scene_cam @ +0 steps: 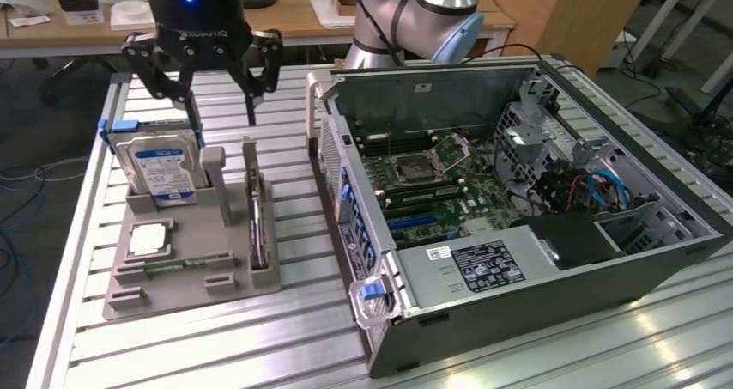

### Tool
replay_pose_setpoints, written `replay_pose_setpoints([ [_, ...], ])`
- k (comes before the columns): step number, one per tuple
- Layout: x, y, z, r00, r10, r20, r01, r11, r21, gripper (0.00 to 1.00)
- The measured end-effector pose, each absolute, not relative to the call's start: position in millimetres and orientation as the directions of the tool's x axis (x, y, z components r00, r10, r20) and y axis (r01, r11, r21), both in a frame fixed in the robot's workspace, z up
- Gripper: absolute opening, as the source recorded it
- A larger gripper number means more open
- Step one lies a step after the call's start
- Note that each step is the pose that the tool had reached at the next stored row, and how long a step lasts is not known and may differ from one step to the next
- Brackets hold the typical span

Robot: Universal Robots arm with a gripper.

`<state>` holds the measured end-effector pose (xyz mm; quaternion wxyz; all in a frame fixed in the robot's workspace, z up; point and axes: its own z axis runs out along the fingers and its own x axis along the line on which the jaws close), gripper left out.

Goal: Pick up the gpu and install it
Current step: 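Pick up the gpu and move the gpu toward the slot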

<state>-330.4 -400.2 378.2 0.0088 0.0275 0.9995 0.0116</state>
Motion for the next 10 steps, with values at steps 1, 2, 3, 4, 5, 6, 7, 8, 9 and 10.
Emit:
replay_pose_setpoints([
  [1,-330,-400,377,-0.999,0.045,-0.016,0.045,0.999,0.022,0.65],
  [2,-330,-400,377,-0.999,0.038,-0.015,0.038,0.999,0.021,0.65],
  [3,-330,-401,376,-0.999,0.032,-0.014,0.032,0.999,0.021,0.65],
  [4,-330,-402,375,-1.0,0.028,-0.012,0.027,0.999,0.021,0.65],
  [5,-330,-402,374,-1.0,0.023,-0.011,0.023,1.0,0.021,0.65],
  [6,-330,-404,373,-1.0,0.02,-0.009,0.02,1.0,0.02,0.65],
  [7,-330,-406,373,-1.0,0.02,-0.008,0.019,1.0,0.02,0.65],
  [8,-330,-409,372,-1.0,0.019,-0.008,0.019,1.0,0.02,0.65],
  [9,-330,-411,372,-1.0,0.019,-0.008,0.019,1.0,0.019,0.65],
  [10,-330,-414,371,-1.0,0.018,-0.008,0.018,1.0,0.019,0.65],
])
